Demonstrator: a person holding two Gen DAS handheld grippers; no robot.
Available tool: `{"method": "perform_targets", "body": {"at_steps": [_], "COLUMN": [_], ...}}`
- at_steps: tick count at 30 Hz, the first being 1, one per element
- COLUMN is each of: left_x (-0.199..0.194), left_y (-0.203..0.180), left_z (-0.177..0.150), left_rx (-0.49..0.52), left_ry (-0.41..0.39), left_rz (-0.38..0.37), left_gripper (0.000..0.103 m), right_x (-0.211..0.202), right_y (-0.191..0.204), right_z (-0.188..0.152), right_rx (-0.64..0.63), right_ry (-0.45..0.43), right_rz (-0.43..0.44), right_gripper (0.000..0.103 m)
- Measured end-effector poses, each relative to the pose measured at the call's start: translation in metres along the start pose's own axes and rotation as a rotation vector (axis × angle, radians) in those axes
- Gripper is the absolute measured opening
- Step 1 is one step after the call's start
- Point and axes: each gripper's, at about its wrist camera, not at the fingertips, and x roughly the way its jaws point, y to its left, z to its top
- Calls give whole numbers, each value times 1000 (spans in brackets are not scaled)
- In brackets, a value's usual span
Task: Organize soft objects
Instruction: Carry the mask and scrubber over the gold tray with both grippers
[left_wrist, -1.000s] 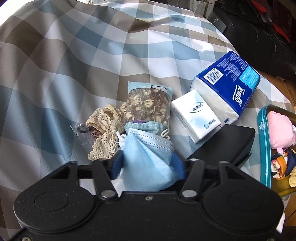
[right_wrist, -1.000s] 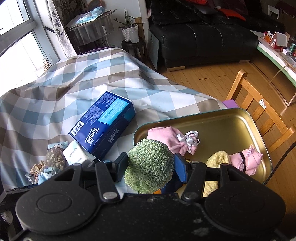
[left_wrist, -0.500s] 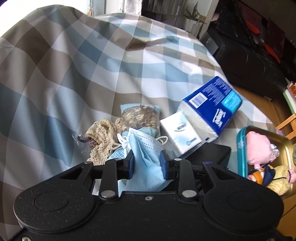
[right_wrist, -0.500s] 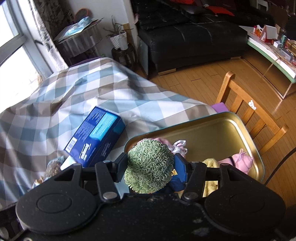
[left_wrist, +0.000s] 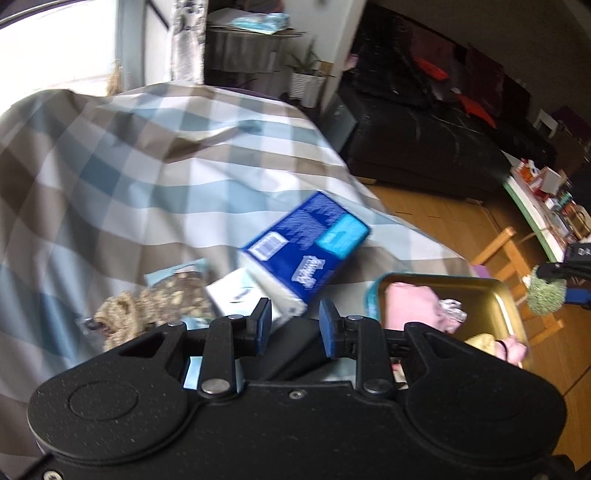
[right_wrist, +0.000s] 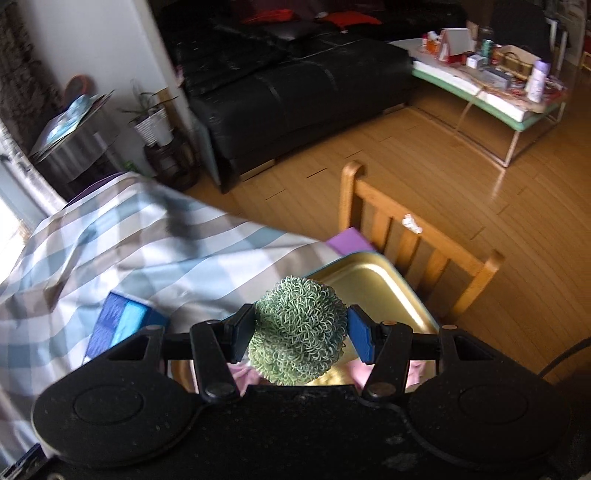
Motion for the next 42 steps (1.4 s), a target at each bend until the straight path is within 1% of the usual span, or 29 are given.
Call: {"method": "perform_targets", "body": {"at_steps": [3, 5, 7, 9, 11, 14, 16, 18, 19, 20, 22, 25, 27, 28, 30, 33, 38, 39, 40, 41, 42], "left_x": [3, 8, 14, 18, 20, 15, 11, 9, 8, 8, 10, 12, 14, 15, 19, 29, 49, 52, 55, 57, 58], "left_y": [-25, -38, -44, -43, -32, -2, 21, 43, 54, 64, 82, 90, 84, 80, 71, 65, 74, 76, 78, 80, 82], "left_z": [-7, -13, -19, -25, -27, -24, -21, -19, -18, -18, -19, -22, -24, -25, -28, -34, -40, -40, -41, -42, -42], "left_rx": [40, 62, 76, 85, 75, 31, 8, -8, -22, -41, -96, -137, -114, -97, -63, -37, -76, -84, -94, -103, -114], "left_ry": [11, 22, 34, 44, 55, 56, 49, 47, 50, 54, 65, 71, 65, 64, 64, 91, 153, 163, 172, 179, 189], "left_rz": [-22, -20, -2, 29, 61, 109, 156, 187, 195, 194, 168, 123, 102, 93, 100, 137, 179, 182, 180, 169, 154], "left_gripper": [27, 28, 28, 29, 29, 32, 46, 52, 53, 54, 55, 60, 62, 68, 71, 71, 71, 68, 61, 55, 44], "right_x": [4, 6, 6, 4, 3, 3, 3, 3, 4, 4, 6, 7, 7, 7, 7, 5, 6, 7, 7, 7, 7], "right_y": [-12, -15, -14, -10, -8, 1, 8, 18, 23, 28, 37, 45, 49, 50, 52, 55, 59, 59, 59, 59, 58], "right_z": [2, 1, -1, -4, -5, -9, -13, -19, -21, -24, -29, -33, -35, -35, -35, -37, -42, -42, -43, -43, -43], "right_rx": [43, 56, 50, 35, 24, -5, -31, -60, -75, -90, -115, -139, -145, -147, -153, -165, -187, -190, -192, -195, -196], "right_ry": [6, 15, 19, 20, 18, 16, 19, 23, 26, 30, 37, 48, 50, 51, 50, 49, 58, 61, 63, 64, 64], "right_rz": [-8, -2, 4, 9, 11, 15, 22, 29, 33, 37, 43, 50, 55, 56, 61, 68, 70, 69, 69, 69, 69], "right_gripper": [54, 54, 54, 54, 54, 54, 54, 54, 54, 54, 54, 54, 54, 54, 54, 54, 54, 54, 54, 54, 54]}}
